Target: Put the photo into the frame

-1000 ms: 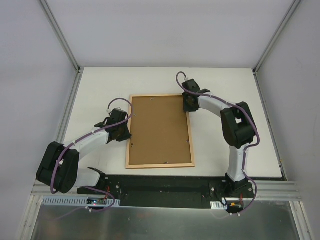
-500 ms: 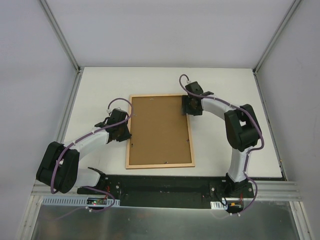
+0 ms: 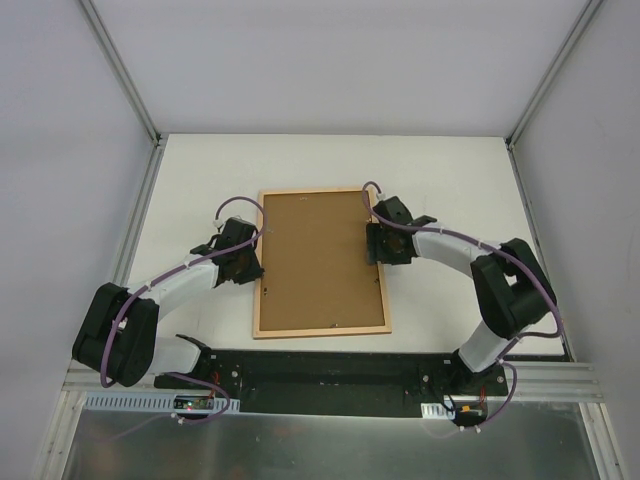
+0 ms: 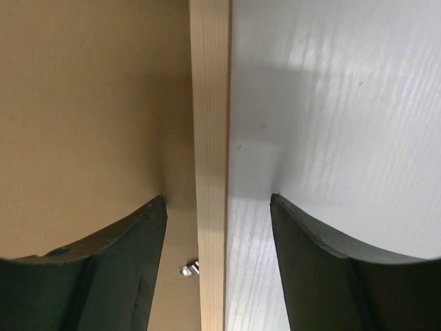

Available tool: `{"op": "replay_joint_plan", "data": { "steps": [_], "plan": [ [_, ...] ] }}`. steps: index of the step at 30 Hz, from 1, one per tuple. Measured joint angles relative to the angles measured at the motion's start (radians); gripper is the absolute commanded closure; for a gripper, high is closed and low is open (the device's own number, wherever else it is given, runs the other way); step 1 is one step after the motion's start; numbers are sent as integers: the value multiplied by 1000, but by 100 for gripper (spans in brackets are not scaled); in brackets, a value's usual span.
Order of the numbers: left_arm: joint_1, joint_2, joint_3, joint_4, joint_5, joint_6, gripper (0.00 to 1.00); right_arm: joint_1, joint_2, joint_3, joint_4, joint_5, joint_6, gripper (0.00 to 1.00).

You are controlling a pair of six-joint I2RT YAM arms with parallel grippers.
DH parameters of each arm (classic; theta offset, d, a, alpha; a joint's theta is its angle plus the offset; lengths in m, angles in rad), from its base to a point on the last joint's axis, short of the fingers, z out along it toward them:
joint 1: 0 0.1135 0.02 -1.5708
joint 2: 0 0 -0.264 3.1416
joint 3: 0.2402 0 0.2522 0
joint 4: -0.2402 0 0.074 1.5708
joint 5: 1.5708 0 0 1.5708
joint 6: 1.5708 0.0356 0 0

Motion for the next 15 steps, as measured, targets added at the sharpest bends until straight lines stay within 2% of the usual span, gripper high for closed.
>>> {"op": "replay_joint_plan", "data": {
  "steps": [15],
  "plan": [
    [0, 0, 0, -1, -2, -9, 95, 80, -147, -174, 50, 26, 100, 41]
  ]
}}
